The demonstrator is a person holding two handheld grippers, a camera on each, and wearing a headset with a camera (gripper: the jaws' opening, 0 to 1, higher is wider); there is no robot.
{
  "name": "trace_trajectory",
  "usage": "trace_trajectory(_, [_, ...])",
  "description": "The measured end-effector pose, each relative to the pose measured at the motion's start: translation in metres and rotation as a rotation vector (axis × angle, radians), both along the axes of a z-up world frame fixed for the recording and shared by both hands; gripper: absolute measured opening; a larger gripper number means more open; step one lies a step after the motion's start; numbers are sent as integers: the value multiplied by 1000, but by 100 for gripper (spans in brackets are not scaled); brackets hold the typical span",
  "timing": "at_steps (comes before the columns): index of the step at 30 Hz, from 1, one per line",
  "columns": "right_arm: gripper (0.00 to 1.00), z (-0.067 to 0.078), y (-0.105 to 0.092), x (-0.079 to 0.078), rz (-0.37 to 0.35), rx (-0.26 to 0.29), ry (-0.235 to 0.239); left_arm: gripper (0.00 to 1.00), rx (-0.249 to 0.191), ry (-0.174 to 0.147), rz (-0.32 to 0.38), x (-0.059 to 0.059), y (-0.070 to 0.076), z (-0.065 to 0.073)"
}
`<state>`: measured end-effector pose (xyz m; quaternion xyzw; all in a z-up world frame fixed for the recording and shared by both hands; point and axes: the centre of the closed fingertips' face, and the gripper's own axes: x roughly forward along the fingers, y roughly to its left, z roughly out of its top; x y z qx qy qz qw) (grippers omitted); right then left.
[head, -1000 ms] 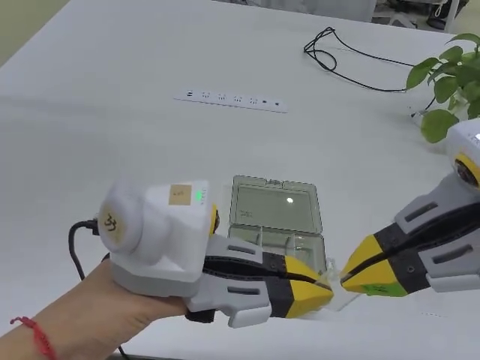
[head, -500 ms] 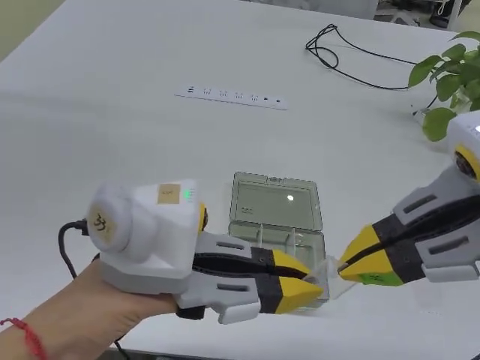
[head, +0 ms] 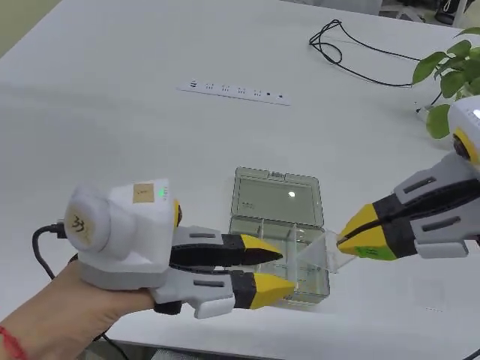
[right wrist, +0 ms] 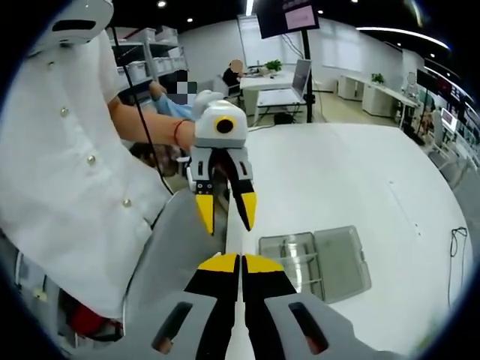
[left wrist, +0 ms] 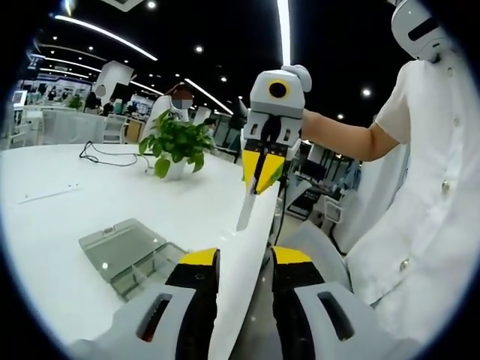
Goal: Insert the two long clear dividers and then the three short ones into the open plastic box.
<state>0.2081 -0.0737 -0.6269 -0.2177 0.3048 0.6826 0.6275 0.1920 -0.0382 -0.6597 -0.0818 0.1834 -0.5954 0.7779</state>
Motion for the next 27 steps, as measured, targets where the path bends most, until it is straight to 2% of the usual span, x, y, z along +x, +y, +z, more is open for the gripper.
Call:
trace_trajectory(8, [2, -15, 2, 17, -25, -20, -23, 39, 19, 10, 64, 11, 16, -11])
trace_trajectory(13, [2, -24, 4, 25, -33, -33, -36, 46, 48, 13, 98, 17, 25, -19])
trace_trajectory(18, [2, -33, 7, 32, -47, -38, -36, 60, 93, -5, 125, 23, 33, -28])
trace_trajectory(20, [2, -37, 9, 36, -55, -37, -36, 63, 105, -3, 135, 26, 36, -34])
trace_trajectory(24, [2, -47, 14, 43, -61, -43, -41, 69, 134, 0, 159, 31, 42, -43])
trace_trajectory(27, [2, -62, 15, 50, -66, -48, -35, 77, 151, -10, 176, 35, 45, -48])
